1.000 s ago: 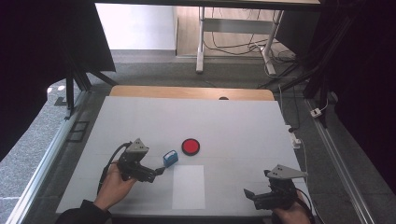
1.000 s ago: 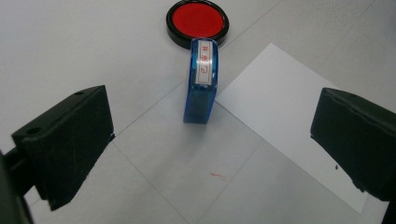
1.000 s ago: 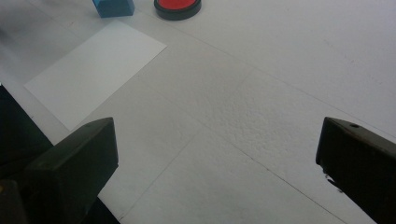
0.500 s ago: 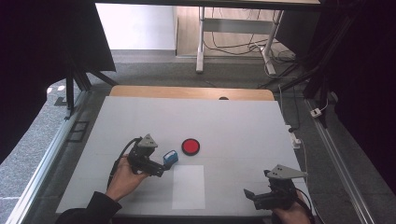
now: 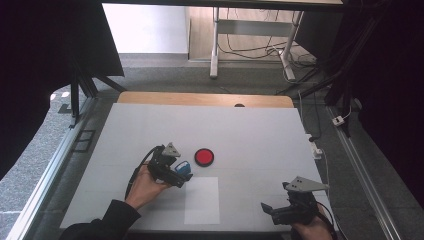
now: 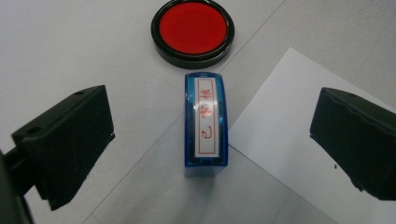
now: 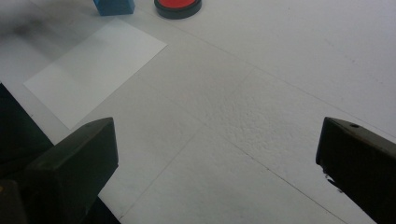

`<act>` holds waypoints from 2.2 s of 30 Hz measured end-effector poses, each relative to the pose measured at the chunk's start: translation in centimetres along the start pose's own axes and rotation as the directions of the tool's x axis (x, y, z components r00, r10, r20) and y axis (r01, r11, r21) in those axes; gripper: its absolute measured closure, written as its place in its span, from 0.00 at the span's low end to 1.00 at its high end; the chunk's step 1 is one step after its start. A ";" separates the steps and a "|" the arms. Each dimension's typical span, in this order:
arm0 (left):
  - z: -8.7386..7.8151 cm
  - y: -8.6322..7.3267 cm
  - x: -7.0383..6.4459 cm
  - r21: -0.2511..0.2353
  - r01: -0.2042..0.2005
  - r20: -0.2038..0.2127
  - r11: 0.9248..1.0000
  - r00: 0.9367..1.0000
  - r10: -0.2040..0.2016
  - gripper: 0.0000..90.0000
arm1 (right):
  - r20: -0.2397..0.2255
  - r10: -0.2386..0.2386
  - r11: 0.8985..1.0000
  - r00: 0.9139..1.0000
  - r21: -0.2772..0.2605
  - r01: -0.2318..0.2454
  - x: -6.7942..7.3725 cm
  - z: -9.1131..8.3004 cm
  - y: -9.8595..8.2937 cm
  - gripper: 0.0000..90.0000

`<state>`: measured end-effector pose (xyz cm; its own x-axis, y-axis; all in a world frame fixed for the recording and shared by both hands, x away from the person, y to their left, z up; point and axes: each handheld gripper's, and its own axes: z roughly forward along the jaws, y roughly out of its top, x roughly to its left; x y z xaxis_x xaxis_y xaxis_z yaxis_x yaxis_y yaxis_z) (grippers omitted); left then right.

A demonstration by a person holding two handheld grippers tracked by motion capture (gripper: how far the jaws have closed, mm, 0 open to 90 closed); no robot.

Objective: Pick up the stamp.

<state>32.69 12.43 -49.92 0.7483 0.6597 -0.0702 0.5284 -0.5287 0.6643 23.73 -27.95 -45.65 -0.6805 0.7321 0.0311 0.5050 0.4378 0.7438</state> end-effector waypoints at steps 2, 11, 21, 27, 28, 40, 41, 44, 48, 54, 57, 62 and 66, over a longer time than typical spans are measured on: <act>0.2 -0.1 0.0 0.008 -0.002 -0.004 1.000 1.000 0.002 0.00 | 0.000 0.000 1.000 1.000 0.000 0.000 0.0 0.0 0.0 0.00; 0.5 -0.3 0.3 0.043 -0.008 -0.034 0.999 0.999 0.009 0.21 | 0.002 -0.006 1.000 1.000 0.001 0.006 0.1 0.0 0.0 0.00; 0.1 -0.1 0.5 0.037 0.002 -0.025 0.999 1.000 -0.001 0.51 | 0.000 -0.009 1.000 1.000 0.004 0.009 0.1 0.1 0.0 0.00; 0.1 0.0 0.1 0.039 -0.019 -0.024 0.999 1.000 0.020 0.66 | 0.001 -0.013 1.000 1.000 0.005 0.013 0.1 0.1 0.0 0.00; 0.1 0.0 0.1 0.041 -0.026 -0.026 0.999 0.999 0.027 0.71 | 0.001 -0.013 1.000 1.000 0.005 0.013 0.1 0.1 0.0 0.00; -0.1 0.2 0.0 0.041 -0.027 -0.012 0.999 1.000 0.028 0.78 | 0.001 -0.013 1.000 1.000 0.004 0.013 0.1 0.1 0.0 0.00; -0.2 0.2 0.0 0.044 -0.025 -0.010 0.999 1.000 0.025 0.78 | 0.001 -0.013 1.000 1.000 0.004 0.013 0.1 0.1 0.0 0.00; -0.5 0.3 0.1 0.030 -0.029 0.010 0.999 1.000 0.028 0.78 | 0.000 -0.012 1.000 1.000 0.003 0.012 0.1 0.1 0.0 0.00; -1.0 0.4 0.1 0.009 -0.015 0.024 1.000 1.000 0.015 0.78 | 0.000 -0.013 1.000 1.000 0.003 0.013 0.1 0.1 0.0 0.00; -1.8 0.7 0.2 -0.022 -0.010 0.061 1.000 0.998 0.011 0.78 | -0.002 -0.012 1.000 1.000 0.002 0.012 0.1 0.1 0.0 0.00; -2.3 0.9 0.2 -0.035 0.005 0.074 0.999 0.997 -0.003 0.78 | -0.003 -0.013 1.000 1.000 0.002 0.013 0.1 0.1 0.1 0.00; -3.3 1.1 0.2 -0.067 0.012 0.096 0.998 0.995 -0.005 0.78 | -0.003 -0.012 1.000 1.000 0.003 0.012 0.1 0.1 0.1 0.00; -3.9 1.2 0.1 -0.084 0.017 0.112 0.996 0.994 -0.007 0.78 | -0.003 -0.012 1.000 1.000 0.005 0.012 0.1 0.1 0.1 0.00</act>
<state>31.90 13.94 -46.23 0.7847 0.5995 -0.1577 0.5051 -0.4709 0.7233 23.77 -27.79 -45.66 -0.6884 0.7249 0.0240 0.4992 0.4495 0.7407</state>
